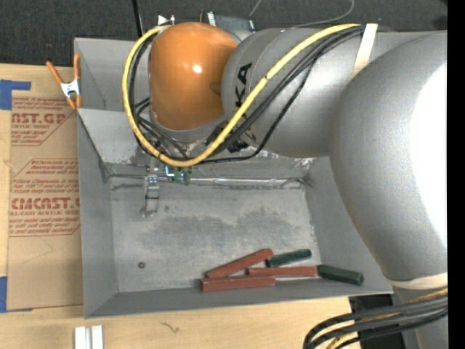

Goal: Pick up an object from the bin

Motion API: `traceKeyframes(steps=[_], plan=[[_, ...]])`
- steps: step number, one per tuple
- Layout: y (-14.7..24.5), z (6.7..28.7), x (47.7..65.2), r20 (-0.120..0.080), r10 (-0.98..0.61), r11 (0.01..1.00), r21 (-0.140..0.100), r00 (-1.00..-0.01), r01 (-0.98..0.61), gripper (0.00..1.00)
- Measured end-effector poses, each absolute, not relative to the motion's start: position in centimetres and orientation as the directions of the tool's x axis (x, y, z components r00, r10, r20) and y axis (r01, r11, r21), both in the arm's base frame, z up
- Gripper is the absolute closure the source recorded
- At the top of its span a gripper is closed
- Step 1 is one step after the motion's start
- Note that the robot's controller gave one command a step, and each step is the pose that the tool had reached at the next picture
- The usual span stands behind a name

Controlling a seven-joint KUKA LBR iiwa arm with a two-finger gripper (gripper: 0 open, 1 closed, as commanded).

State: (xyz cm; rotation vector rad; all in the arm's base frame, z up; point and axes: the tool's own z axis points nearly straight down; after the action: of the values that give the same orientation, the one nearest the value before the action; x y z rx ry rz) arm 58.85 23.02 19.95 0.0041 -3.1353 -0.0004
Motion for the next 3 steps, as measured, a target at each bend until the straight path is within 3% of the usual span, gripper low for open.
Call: traceKeyframes(steps=[1,2,3], plan=[[17.8,6.7,57.0,0.003,-0.458,0.889,0.001,-0.889,-0.458,0.00],[6.1,15.2,54.5,-0.004,-0.434,0.901,-0.004,-0.901,-0.434,0.00],[-2.4,10.8,51.3,0.002,-0.744,0.668,0.002,-0.668,-0.744,0.00]])
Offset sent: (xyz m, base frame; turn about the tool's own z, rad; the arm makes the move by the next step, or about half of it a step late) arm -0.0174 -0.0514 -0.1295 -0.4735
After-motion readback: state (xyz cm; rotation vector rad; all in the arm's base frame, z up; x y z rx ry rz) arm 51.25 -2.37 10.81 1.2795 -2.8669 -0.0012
